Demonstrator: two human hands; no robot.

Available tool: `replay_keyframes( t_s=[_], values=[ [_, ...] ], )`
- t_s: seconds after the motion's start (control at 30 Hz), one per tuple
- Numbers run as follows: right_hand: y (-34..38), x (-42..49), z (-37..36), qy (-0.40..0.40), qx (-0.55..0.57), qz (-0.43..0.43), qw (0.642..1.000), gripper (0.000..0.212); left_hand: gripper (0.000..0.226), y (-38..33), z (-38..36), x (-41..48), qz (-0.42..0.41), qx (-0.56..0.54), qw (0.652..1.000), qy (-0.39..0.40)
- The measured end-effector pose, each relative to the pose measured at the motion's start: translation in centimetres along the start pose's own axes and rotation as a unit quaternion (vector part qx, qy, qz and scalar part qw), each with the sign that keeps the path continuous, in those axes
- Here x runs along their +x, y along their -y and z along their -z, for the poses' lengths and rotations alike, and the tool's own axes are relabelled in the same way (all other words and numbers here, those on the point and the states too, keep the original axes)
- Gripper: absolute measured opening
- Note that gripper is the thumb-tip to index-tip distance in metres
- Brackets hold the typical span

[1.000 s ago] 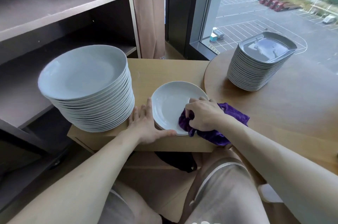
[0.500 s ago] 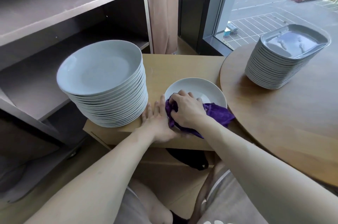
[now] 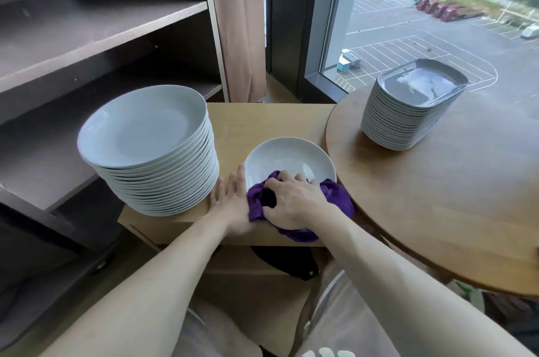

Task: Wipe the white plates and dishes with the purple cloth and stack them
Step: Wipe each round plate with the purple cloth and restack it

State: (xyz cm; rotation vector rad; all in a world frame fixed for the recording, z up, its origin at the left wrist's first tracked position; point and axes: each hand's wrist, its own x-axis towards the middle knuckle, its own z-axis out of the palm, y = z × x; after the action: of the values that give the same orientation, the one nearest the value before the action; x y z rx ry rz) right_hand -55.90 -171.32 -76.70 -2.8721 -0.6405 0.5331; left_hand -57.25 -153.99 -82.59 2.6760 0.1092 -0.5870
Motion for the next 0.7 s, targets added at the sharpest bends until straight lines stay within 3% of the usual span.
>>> replay_keyframes(
  t_s=[0.1,0.27,0.4,0.5,0.57,0.63,0.7],
  values=[
    [-0.4,-2.0,-0.4,-0.075,-0.004,0.025,0.997,0.037,0.131,-0.7,0.4,-0.5,0.016,-0.011,1.0,-0.005],
    [-2.3,-4.8,-0.7,-0.149,0.0,0.028,0.988,0.032,0.146,-1.2,0.9,-1.5,0.018,-0.023,0.999,-0.025],
    [-5.2,-6.7,-0.4,-0.181,0.06,-0.013,0.981,0.034,0.146,-2.1,0.8,-2.6,-0.051,-0.046,0.99,-0.122],
    [-6.0,-6.9,0.1,-0.194,0.105,-0.033,0.975,0.035,0.113,-2.8,-0.3,-3.7,-0.136,0.027,0.971,-0.197],
    [-6.0,-6.7,0.5,-0.2,0.133,-0.039,0.97,0.035,0.075,-3.7,-0.7,-4.3,-0.181,0.057,0.954,-0.232],
    [-6.0,-6.5,0.8,-0.202,0.139,-0.036,0.969,0.035,0.038,-4.7,-0.8,-4.7,-0.209,0.066,0.948,-0.233],
    [-6.0,-6.4,0.9,-0.198,0.138,-0.03,0.97,0.035,0.023,-5.3,-0.7,-5.2,-0.207,0.077,0.951,-0.217]
  ],
)
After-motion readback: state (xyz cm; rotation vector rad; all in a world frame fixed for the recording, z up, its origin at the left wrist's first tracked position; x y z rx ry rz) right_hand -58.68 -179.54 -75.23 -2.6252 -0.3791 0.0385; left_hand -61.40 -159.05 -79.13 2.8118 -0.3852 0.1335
